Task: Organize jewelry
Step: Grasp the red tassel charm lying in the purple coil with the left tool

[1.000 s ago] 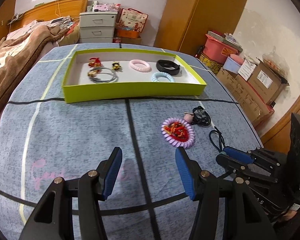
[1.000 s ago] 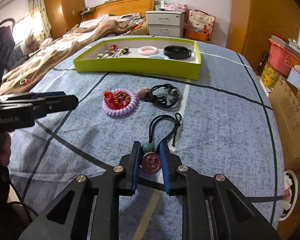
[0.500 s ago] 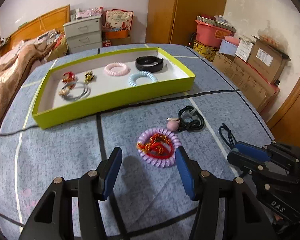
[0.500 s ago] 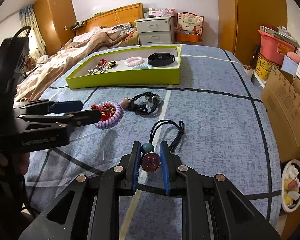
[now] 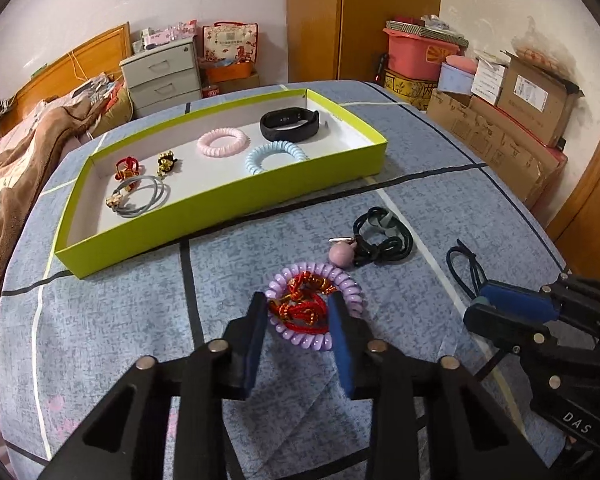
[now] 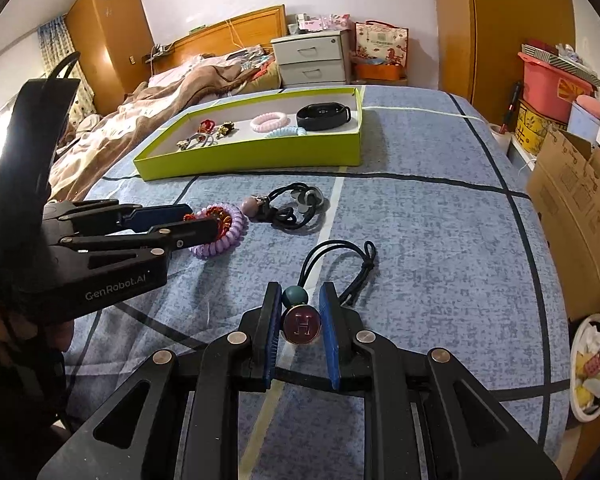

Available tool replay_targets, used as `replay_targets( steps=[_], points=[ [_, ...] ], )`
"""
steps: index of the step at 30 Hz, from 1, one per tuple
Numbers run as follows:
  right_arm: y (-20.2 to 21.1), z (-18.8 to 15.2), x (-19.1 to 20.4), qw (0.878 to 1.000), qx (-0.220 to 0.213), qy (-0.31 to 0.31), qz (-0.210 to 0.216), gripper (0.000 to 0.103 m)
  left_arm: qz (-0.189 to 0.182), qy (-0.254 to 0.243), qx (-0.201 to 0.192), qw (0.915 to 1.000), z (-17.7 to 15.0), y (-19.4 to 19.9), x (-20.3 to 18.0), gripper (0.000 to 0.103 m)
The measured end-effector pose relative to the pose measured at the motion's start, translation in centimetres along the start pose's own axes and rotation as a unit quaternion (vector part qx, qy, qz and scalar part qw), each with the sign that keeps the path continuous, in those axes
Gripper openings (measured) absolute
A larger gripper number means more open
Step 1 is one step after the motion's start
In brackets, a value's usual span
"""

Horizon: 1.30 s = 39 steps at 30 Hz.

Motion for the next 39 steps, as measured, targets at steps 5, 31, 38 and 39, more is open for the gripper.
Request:
replay_targets(
  steps=[5, 31, 38, 39],
  points=[
    [-0.1, 0.0, 0.0, 1.0, 0.001, -0.002, -0.001, 0.02, -0.016, 0.007, -0.002, 0.9998, 0.2, 0.3, 0.2, 0.018],
    [1.7, 1.5, -0.1, 0.999, -0.019, -0.004, -0.028, 0.02, -0.061, 0.045, -0.049, 0.9959, 1.8, 4.2, 1.2, 0.016],
    [1.9, 1.9, -0.1, 0.999, -0.023, -0.006, -0.032, 0.02, -0.083, 0.056, -0.056, 0.9934, 2.5, 4.7, 1.5, 0.016],
    [2.0, 1.9, 0.0, 0.999, -0.022, -0.005, -0.032, 0.02, -0.086, 0.061, -0.055, 0.9928, 2.5, 4.7, 1.7, 0.016]
  ],
)
Point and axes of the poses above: each gripper's, at about its wrist camera, not at the fingertips, and y roughly against the way its jaws point, x to its left, z to its top, the point moved 6 cm from there along -y, roughly the way its jaws point, and after that the axes turned 11 degrees about y, right-handed, at the moved point
